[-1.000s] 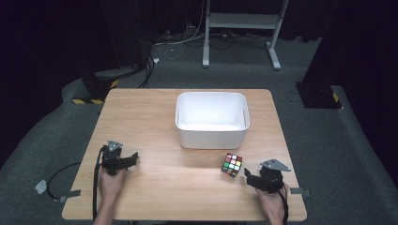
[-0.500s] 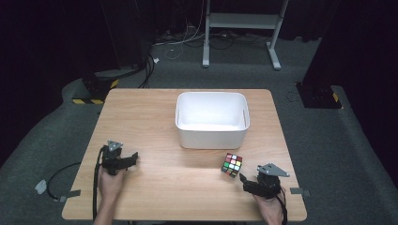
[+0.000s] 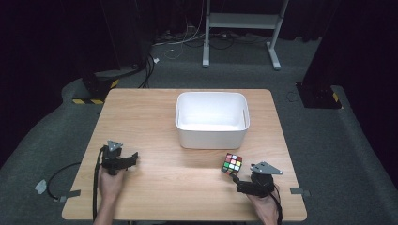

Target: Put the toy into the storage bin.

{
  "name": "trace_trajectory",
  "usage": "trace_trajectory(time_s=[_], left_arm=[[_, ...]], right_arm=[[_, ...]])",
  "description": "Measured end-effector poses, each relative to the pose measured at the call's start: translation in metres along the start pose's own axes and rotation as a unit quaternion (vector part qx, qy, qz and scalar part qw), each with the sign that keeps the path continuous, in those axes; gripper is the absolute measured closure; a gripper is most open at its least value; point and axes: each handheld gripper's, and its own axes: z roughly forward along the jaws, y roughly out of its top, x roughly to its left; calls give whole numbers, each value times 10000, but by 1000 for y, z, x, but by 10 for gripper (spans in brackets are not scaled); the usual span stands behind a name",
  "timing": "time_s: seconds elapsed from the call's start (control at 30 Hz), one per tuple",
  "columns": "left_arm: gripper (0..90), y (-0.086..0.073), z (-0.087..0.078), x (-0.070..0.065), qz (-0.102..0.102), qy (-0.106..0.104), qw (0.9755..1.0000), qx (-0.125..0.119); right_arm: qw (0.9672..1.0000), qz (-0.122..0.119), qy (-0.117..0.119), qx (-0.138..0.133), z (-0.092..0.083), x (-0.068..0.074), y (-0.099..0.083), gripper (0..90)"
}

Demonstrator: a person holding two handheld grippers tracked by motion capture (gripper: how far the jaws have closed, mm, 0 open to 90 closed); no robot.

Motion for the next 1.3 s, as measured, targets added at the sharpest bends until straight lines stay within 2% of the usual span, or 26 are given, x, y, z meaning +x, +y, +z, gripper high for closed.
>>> trace_trajectory(time_s=[0.47, 0.63, 1.1, 1.3], left_arm=[[179, 0, 0, 0, 1, 0, 10000, 1], [179, 0, 0, 0, 0, 0, 10000, 0], [179, 0, 0, 0, -1, -3, 10000, 1], [179, 0, 0, 0, 1, -3, 10000, 3]], right_arm=[[9998, -159, 86, -54, 11, 8, 11, 98], [9999, -102, 81, -18, 15, 8, 11, 96], [9998, -164, 43, -85, 20, 10, 18, 94], [9998, -192, 53, -50, 27, 12, 21, 94]])
